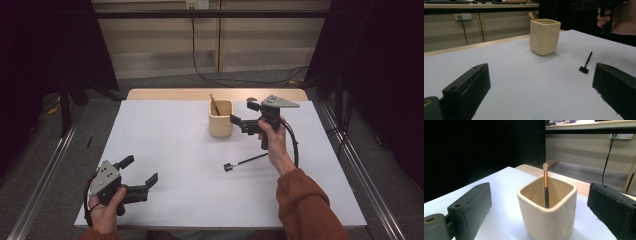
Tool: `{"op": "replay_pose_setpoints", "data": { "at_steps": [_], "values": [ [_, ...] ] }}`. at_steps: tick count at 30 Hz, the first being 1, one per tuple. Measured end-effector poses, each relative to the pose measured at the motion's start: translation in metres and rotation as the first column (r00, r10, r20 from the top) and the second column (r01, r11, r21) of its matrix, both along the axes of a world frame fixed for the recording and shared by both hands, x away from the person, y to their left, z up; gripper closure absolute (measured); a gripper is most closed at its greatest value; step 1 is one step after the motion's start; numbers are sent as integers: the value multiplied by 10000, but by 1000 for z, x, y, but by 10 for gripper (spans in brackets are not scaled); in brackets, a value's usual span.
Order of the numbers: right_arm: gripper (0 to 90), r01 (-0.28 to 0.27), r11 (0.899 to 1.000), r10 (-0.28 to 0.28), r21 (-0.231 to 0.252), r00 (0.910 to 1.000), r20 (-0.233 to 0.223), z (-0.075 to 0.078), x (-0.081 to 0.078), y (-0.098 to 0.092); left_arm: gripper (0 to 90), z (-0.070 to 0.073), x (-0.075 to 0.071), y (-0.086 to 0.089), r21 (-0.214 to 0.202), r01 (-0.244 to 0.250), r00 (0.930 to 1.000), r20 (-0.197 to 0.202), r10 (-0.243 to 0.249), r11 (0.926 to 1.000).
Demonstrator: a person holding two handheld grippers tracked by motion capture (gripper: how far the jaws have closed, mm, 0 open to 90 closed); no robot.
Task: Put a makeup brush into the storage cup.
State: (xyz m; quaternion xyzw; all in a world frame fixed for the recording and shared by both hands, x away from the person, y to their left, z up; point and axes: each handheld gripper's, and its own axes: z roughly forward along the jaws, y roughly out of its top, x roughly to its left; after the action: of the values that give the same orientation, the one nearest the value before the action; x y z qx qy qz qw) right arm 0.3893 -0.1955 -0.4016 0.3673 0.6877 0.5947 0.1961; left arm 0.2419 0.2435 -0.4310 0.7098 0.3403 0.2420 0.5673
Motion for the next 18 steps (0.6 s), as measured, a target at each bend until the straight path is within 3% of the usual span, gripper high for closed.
{"op": "replay_pose_setpoints", "data": {
  "at_steps": [18],
  "values": [
    [51, 172, 9998, -171, -48, 9998, 99, 7, -28, -23, 13, 0, 0, 0, -22, 57, 10000, -46, -58, 10000]
  ]
}}
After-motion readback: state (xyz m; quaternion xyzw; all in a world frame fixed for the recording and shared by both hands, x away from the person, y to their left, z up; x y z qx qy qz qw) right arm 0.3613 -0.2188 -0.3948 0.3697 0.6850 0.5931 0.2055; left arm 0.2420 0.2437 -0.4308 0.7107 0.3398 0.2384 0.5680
